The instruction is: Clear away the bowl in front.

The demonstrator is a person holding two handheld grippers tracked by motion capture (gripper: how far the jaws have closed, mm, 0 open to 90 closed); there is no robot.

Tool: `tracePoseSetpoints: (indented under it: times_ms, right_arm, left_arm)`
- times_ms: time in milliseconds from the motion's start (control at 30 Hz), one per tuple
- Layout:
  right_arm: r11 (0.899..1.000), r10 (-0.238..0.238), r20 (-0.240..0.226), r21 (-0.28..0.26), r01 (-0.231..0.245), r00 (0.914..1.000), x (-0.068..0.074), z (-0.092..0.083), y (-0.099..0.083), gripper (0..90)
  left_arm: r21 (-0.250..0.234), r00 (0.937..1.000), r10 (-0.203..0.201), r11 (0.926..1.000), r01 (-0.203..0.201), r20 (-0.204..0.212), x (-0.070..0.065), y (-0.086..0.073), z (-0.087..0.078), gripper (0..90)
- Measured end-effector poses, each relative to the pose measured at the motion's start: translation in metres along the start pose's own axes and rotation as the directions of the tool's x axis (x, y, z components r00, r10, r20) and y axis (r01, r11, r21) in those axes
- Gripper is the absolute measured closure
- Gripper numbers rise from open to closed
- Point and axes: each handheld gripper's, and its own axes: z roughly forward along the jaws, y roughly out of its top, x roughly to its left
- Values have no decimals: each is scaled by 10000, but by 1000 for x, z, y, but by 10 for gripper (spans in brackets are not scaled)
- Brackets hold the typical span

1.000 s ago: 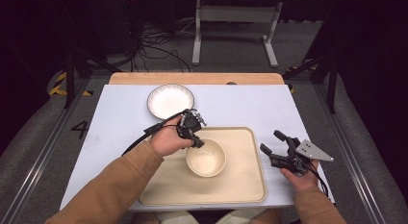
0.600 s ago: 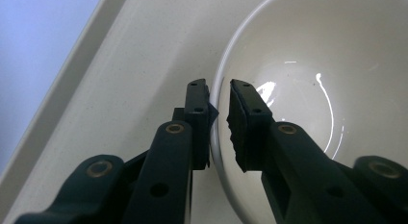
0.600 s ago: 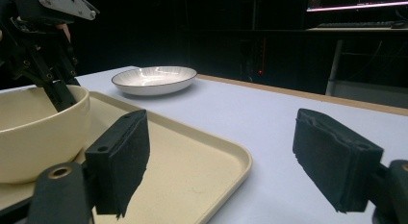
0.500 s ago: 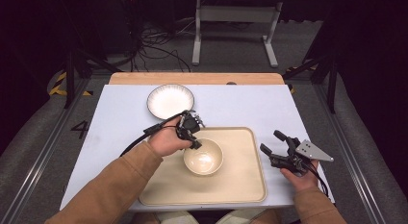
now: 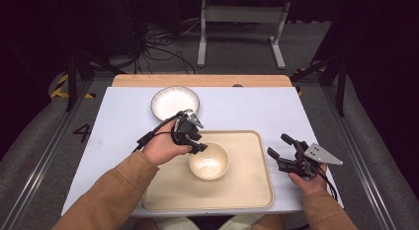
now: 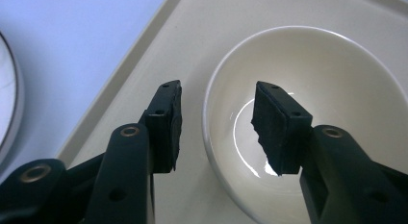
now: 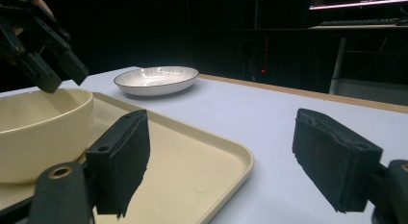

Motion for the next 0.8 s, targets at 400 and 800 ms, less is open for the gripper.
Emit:
tracePoseSetpoints:
  times_ms: [400, 800]
  right_arm:
    - [10000, 0, -63, 3, 0, 10000, 0, 0, 0, 213]
    - [9998, 109, -129, 139, -107, 9999, -2, 1, 1, 216]
  left_arm:
    - [-668, 9981, -138, 9977, 98, -608, -7, -19, -29, 383]
    - [-1576, 9903, -507, 9870, 300, -1292, -12, -54, -55, 238]
